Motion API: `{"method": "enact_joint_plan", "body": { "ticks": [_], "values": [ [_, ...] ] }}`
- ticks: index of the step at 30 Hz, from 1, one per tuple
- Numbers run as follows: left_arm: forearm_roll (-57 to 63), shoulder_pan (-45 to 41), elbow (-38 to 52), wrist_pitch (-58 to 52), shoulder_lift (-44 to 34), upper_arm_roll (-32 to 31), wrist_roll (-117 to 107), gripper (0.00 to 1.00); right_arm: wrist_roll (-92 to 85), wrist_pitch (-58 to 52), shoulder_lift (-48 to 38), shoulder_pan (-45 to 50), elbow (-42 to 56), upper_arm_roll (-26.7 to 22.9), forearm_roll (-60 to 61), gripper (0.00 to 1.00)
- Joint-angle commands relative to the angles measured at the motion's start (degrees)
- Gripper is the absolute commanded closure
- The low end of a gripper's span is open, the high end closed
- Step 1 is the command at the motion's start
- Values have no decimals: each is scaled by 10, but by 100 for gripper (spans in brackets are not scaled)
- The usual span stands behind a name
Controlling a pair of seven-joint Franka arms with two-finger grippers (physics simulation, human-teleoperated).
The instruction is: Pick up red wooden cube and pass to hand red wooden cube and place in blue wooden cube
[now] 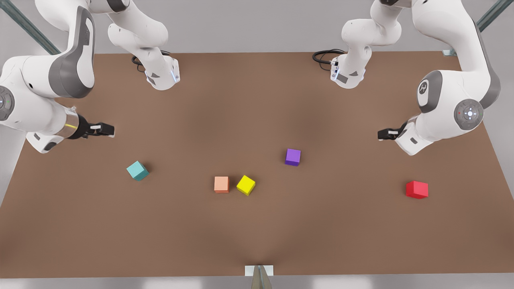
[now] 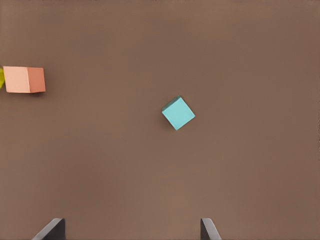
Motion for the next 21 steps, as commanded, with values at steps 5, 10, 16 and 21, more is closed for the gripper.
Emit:
{"method": "enact_joint_plan", "body": {
  "ticks": [5, 10, 16, 21],
  "values": [
    [-1, 60, 119, 131, 213, 2, 209, 0, 14, 28, 6, 6, 5, -2, -2, 0],
    [-3, 112, 146, 216, 297, 31, 392, 0, 6, 46, 25, -8, 15, -9, 2, 0],
    [-2, 148, 142, 285, 328, 44, 500, 0, 15, 33, 26, -4, 30, -7, 5, 0],
    [-4, 158, 136, 302, 343, 51, 565, 0, 14, 34, 26, -4, 30, -7, 5, 0]
  ]
}}
